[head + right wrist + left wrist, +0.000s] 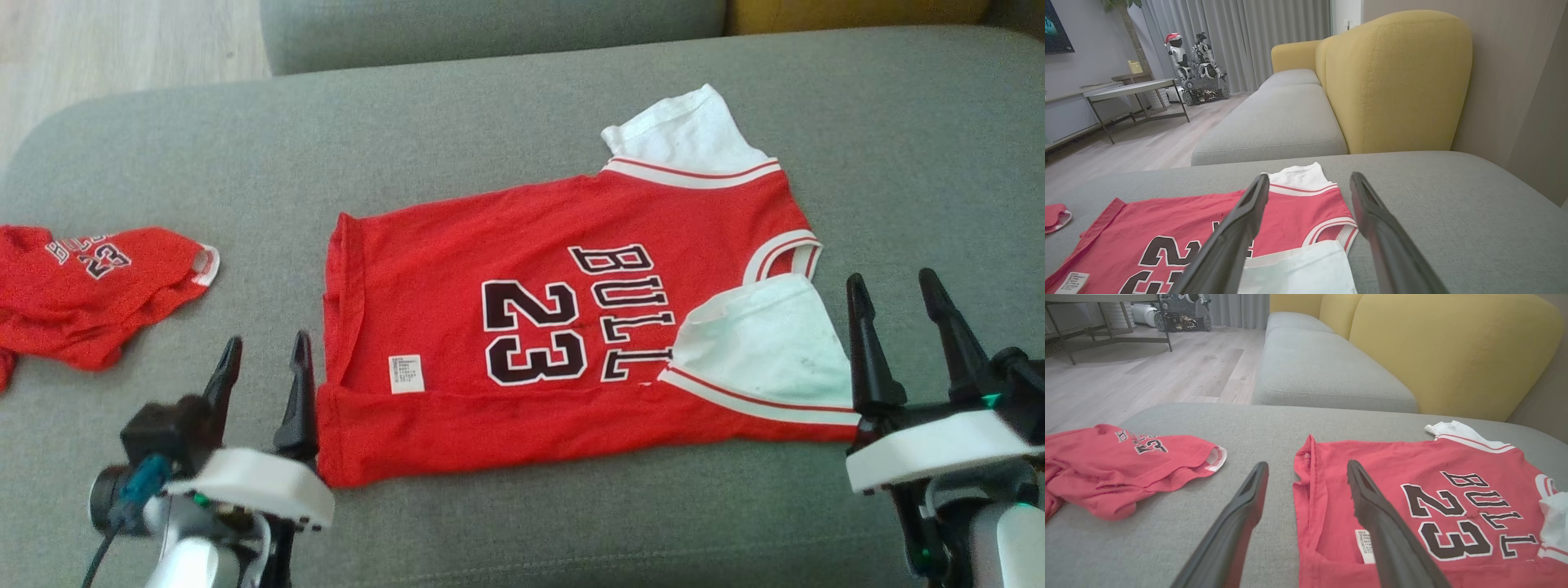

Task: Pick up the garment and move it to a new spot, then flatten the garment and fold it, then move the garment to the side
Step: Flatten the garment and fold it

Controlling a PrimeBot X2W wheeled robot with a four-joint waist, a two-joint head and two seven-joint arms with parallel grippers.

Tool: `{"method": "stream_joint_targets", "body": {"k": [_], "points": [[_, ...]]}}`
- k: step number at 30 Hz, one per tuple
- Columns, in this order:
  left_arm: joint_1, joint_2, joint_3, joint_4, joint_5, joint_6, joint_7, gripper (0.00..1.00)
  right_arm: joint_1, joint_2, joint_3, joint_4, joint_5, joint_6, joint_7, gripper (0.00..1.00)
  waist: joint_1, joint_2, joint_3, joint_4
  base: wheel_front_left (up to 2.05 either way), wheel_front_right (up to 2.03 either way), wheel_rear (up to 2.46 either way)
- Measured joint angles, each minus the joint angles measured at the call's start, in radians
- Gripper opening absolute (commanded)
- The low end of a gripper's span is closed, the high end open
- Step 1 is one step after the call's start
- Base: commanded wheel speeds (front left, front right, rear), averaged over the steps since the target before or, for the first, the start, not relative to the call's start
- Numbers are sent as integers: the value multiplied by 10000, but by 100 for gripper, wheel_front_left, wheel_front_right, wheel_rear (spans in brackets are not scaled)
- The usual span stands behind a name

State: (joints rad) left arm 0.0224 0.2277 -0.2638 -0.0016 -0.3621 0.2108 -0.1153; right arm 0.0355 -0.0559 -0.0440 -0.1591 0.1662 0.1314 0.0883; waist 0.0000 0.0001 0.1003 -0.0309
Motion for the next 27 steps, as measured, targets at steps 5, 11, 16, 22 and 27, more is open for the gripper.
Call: {"method": "stream_joint_targets", "body": {"k": [5, 11, 16, 22, 27], "points": [[-1014, 36, -167, 155, 48, -288, 6, 100, -48, 48, 0, -130, -2, 0, 15, 100, 0, 0, 368, 51, 0, 0, 0], [-3497, -58, -293, 1680, -6, -894, 472, 100, -528, 59, 67, -188, -2, 0, 40, 100, 0, 0, 1113, 20, 0, 0, 0], [-4892, -142, -420, 3940, -456, -1475, 1041, 100, -1015, 65, 305, -109, -2, 0, 25, 100, 2, 0, 1735, -166, 0, 0, 0], [-6204, -186, -347, 6287, -892, -2125, 1239, 100, -1330, 73, 420, 167, 0, 0, -75, 100, 2, 0, 2242, -476, 0, 0, 0], [-7232, -234, -198, 7823, -1087, -2568, 1110, 7, -1515, 73, 422, 407, 12, 0, -107, 100, 2, 0, 2503, -678, 0, 0, 0]]}}
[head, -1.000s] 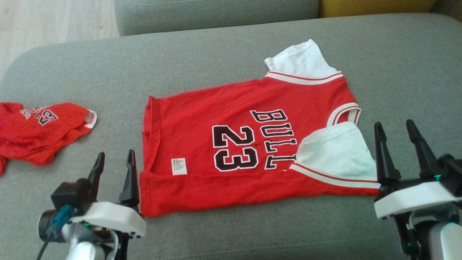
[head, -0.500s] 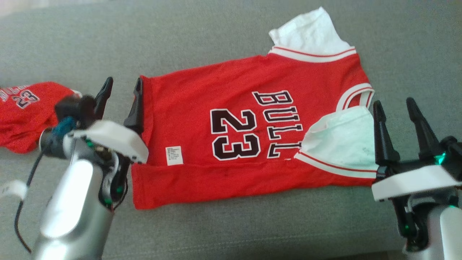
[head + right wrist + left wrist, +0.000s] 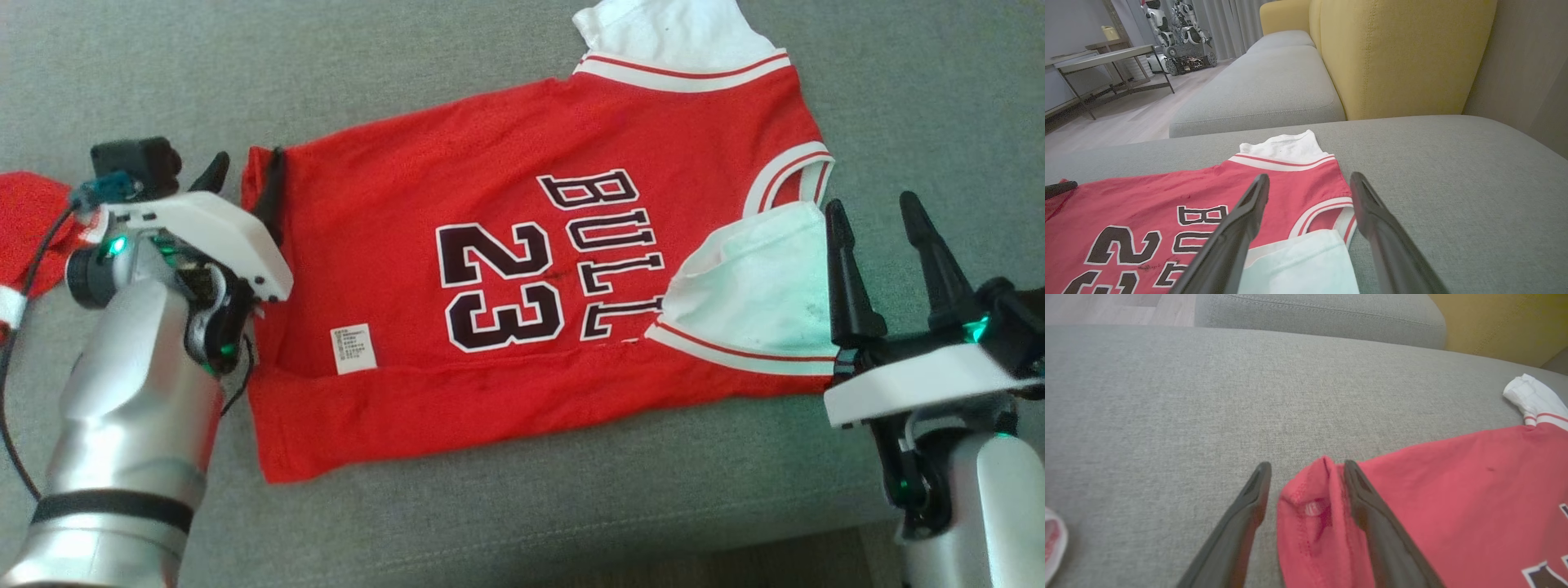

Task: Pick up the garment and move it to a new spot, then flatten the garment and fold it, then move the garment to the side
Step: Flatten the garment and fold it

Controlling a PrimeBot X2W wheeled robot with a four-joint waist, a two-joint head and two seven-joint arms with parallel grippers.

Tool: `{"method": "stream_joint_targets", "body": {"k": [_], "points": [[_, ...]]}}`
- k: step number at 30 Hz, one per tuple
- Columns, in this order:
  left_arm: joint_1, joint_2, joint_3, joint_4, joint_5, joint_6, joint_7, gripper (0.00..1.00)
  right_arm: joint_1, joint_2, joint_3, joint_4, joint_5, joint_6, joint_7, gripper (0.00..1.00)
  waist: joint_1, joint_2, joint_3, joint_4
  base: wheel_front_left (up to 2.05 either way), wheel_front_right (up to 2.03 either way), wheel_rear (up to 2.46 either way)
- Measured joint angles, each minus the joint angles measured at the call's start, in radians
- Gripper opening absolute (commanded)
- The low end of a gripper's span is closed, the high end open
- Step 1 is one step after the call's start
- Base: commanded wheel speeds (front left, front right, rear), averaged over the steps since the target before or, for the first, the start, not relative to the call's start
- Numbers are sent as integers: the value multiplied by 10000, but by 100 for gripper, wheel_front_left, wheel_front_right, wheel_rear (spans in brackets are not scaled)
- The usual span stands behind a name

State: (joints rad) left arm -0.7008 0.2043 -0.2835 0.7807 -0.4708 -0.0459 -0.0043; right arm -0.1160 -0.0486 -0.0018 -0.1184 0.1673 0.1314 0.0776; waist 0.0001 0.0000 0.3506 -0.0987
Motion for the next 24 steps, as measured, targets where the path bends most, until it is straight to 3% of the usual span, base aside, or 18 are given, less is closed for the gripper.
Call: {"method": "stream_joint_targets", "body": {"k": [1, 12, 24], "points": [[-108, -8, 2, 190, 2, -33, -81, 0, -22, 0, -2, 15, 0, 0, -6, 100, 0, 0, 20, -20, 0, 0, 0], [-639, -205, -42, 1306, -73, -341, -986, 0, -846, -128, -660, 773, 236, 0, -173, 100, -1, 0, -41, 137, 0, 0, 0], [-1743, -943, -571, 1523, -56, -525, -1787, 0, -5385, -1716, -523, 4897, 1147, 0, 437, 100, -1, 0, 421, 1000, 0, 0, 0]]}}
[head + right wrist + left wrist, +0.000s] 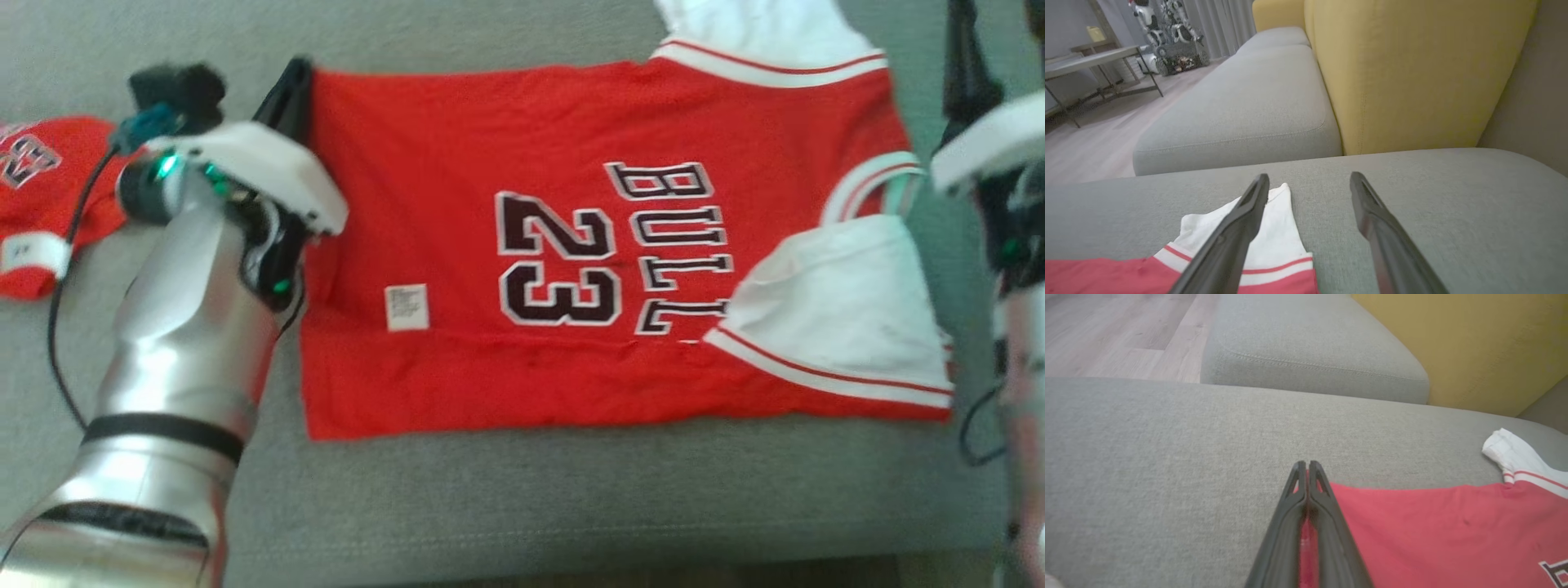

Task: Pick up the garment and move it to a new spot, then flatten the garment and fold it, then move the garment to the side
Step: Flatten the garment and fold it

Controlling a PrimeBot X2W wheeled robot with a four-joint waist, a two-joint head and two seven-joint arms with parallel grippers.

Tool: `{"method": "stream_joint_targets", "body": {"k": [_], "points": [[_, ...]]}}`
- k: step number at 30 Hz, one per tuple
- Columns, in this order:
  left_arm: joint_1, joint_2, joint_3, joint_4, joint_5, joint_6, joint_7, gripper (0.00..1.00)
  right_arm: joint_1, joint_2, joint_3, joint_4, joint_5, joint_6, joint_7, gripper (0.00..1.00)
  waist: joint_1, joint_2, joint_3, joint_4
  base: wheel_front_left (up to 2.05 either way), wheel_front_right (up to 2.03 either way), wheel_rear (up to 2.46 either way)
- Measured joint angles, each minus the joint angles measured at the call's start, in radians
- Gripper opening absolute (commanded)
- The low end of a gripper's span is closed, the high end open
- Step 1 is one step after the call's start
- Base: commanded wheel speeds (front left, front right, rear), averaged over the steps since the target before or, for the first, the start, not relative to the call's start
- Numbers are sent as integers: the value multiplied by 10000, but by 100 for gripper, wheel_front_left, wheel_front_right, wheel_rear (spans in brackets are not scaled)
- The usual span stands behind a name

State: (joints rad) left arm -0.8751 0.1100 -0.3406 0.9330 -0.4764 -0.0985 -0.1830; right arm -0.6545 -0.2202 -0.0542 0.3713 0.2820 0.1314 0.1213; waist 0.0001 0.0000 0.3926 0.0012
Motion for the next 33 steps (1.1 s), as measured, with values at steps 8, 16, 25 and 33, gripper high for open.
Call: {"method": "stream_joint_targets", "body": {"k": [8, 16, 25, 33], "points": [[-570, -589, -451, -127, 86, -163, -366, 0, -2473, -859, 805, 3137, -29, 0, 982, 100, 1, 0, 621, 952, 0, 0, 0], [-815, -853, -1035, -180, -33, -222, -535, 0, -4042, -1133, 1172, 5455, -184, 0, 1555, 100, 1, 0, 1118, 1654, 0, 0, 0], [-938, -880, -1647, -148, -454, -257, -577, 0, -4887, -1327, 1127, 7076, -288, 0, 1605, 100, -1, 0, 1267, 1982, 0, 0, 0], [-940, -880, -1994, -132, -911, -245, -652, 0, -5242, -1340, 1168, 7639, -115, 0, 1060, 0, 0, 0, 1283, 1986, 0, 0, 0]]}}
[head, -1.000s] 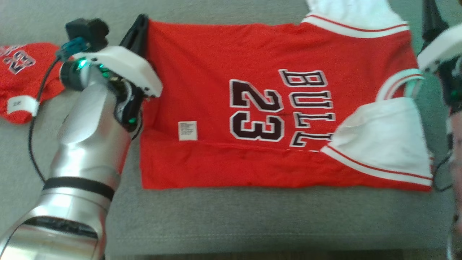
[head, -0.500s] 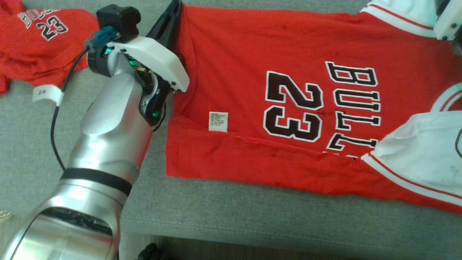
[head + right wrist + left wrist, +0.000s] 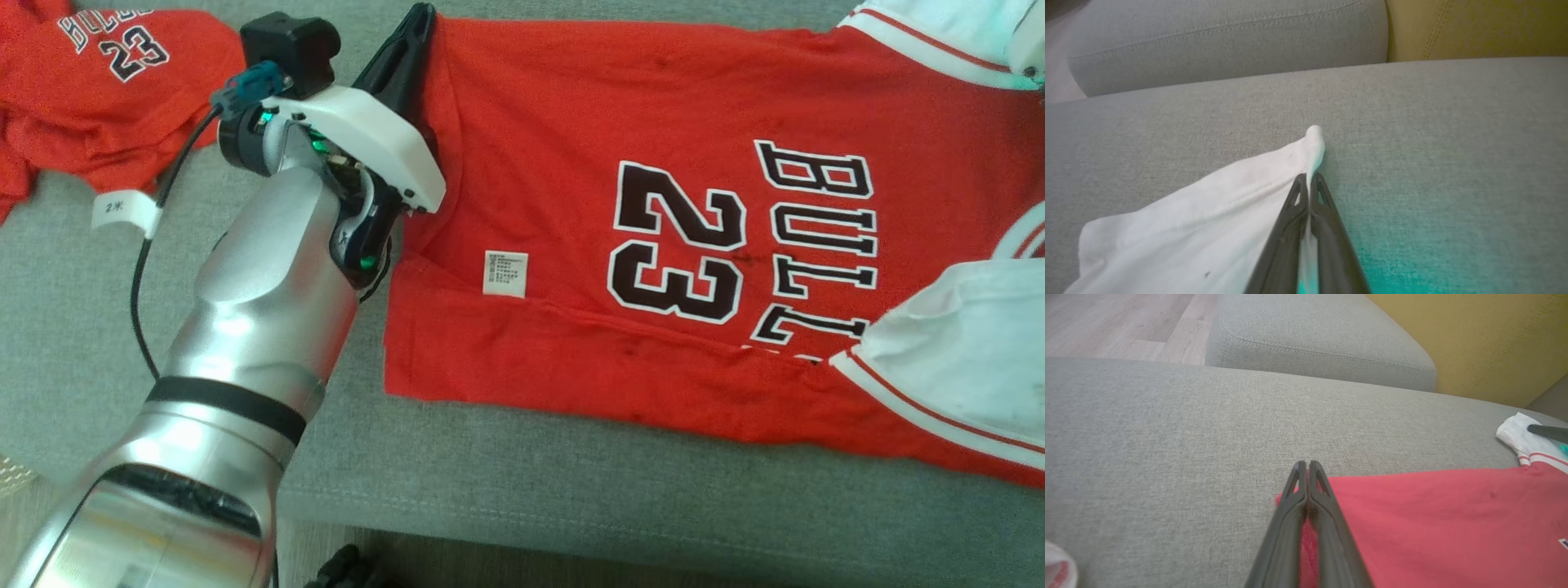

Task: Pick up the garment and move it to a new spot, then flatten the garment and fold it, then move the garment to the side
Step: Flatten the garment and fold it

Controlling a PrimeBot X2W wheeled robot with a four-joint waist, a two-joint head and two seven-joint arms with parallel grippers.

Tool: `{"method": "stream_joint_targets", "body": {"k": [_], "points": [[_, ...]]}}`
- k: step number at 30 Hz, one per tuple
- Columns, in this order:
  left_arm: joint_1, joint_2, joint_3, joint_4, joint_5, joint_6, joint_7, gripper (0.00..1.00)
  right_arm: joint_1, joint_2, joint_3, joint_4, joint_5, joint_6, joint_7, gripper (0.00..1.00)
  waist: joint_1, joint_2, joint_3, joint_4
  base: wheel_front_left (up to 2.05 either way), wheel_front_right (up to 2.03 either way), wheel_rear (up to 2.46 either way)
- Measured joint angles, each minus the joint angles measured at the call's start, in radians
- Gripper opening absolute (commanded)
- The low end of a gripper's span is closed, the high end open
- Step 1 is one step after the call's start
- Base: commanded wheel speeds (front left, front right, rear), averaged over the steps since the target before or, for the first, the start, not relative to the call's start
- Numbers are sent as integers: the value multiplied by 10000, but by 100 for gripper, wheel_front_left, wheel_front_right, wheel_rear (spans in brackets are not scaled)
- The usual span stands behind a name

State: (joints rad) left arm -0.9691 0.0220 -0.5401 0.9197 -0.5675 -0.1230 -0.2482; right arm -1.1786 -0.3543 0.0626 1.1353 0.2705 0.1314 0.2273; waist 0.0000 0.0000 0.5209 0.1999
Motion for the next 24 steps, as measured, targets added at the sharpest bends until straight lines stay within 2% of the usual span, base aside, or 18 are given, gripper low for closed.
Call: {"method": "stream_joint_targets", "body": {"k": [6, 13, 18, 24], "points": [[1, 35, 65, 228, -73, 44, -12, 0, 3, 35, 449, -366, 568, 0, -1005, 0, 0, 0, -191, -251, 0, 0, 0], [14, 255, 351, 257, -90, 90, -12, 0, 342, 56, 1383, -1467, 1628, 0, -1496, 0, -1, 0, -487, -627, 0, 0, 0], [270, 510, 506, 128, -178, 100, -12, 0, 1269, 19, 2015, -2558, 2763, 0, -1661, 0, -1, 0, -818, -938, 0, 0, 0], [1330, 763, 727, -366, -439, 167, -12, 0, 2820, -155, 2740, -4368, 3904, 0, -1770, 0, -1, 0, -1263, -1215, 0, 0, 0]]}}
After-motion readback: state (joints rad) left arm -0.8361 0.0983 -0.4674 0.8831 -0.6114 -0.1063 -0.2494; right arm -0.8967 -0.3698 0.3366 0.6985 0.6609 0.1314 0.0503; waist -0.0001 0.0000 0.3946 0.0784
